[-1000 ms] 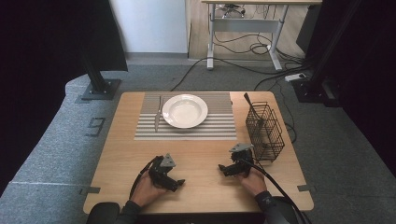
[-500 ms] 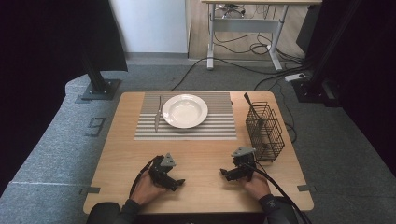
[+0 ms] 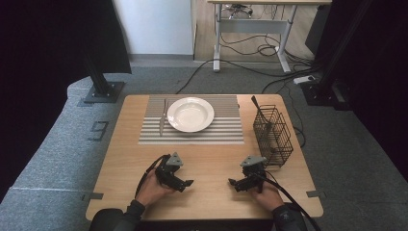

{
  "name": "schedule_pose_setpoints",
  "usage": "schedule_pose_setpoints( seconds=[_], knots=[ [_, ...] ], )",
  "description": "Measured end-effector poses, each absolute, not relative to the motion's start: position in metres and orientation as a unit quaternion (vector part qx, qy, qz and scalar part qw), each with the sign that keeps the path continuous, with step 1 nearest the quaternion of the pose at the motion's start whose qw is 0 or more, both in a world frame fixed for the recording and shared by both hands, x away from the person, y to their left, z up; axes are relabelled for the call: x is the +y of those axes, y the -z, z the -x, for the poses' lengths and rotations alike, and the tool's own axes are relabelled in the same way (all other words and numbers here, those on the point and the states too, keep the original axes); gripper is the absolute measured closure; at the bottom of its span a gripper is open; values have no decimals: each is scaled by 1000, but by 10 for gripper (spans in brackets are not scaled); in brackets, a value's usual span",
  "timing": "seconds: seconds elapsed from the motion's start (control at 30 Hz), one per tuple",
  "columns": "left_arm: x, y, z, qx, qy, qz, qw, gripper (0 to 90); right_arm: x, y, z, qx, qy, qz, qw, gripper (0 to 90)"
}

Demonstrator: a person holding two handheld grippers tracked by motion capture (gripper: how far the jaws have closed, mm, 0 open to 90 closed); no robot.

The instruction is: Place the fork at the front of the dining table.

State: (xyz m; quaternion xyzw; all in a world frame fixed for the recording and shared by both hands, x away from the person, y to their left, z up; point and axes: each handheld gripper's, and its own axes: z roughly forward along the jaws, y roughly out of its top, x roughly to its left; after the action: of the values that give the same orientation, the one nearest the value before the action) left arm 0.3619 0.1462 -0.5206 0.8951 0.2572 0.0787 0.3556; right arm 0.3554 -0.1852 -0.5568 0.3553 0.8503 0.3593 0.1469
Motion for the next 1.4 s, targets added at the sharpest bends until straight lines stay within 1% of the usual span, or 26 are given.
schedule_pose_setpoints(
  seconds=[0.2,0.4,0.5,0.83,1.13,1.4],
  knots=[
    [136,511,-372,252,-69,-894,364,30,-186,557,-355,852,-359,-353,146,0],
    [122,496,-382,239,-73,-896,367,27,-186,557,-355,852,-359,-353,146,0],
    [114,488,-388,233,-60,-899,367,36,-186,557,-355,852,-359,-353,146,0],
    [88,468,-402,214,-60,-904,366,31,-186,557,-355,851,-359,-353,148,0],
    [65,450,-419,209,-69,-901,375,37,-186,557,-355,852,-359,-352,147,0],
    [41,431,-431,187,-86,-906,369,59,-186,557,-355,852,-359,-352,147,0]
  ],
)
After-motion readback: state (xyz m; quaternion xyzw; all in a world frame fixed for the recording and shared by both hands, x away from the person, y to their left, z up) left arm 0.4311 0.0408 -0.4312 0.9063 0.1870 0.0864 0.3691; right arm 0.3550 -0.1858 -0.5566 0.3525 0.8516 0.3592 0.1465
